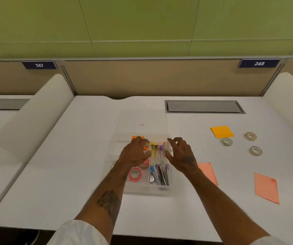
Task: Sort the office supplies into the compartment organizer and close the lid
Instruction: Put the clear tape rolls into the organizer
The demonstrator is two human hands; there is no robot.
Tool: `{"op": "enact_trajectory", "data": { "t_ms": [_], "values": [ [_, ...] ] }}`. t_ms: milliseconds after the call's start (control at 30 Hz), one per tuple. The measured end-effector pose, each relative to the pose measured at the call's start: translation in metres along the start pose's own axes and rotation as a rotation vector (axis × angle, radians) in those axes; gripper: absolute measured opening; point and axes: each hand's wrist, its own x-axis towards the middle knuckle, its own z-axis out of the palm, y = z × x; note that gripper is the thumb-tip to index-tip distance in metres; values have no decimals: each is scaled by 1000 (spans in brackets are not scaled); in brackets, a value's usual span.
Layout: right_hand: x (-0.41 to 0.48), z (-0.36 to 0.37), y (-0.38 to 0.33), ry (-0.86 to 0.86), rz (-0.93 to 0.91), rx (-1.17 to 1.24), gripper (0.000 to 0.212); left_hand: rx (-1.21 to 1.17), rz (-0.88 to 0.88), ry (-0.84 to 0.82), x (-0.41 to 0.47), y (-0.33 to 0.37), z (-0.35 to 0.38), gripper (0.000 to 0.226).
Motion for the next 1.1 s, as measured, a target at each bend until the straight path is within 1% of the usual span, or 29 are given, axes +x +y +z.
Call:
{"op": "enact_trajectory", "data": {
  "t_ms": [133,300,467,533,633,733,900,1100],
  "values": [
    [-2,17,-54,-45,-64,6,52,22,-49,2,-38,-45,-16,54],
    [-9,33,-103,-33,-95,30,51,86,-61,-48,-74,-88,-28,56],
    [-12,42,-133,3,-176,16,51,132,-54,-101,-94,-106,-29,54],
    [-12,44,-140,-10,-206,14,50,147,-51,-125,-97,-109,-29,53],
    [-9,46,-146,-34,-224,22,50,168,-56,-153,-101,-113,-30,58],
    [-8,48,-154,-50,-242,23,51,194,-87,-127,-103,-123,-33,63],
    [-7,55,-163,-122,-251,24,55,265,-121,-13,-104,-135,-36,67],
    [-2,64,-170,-155,-237,26,62,380,-185,14,-108,-143,-36,77]
  ]
}}
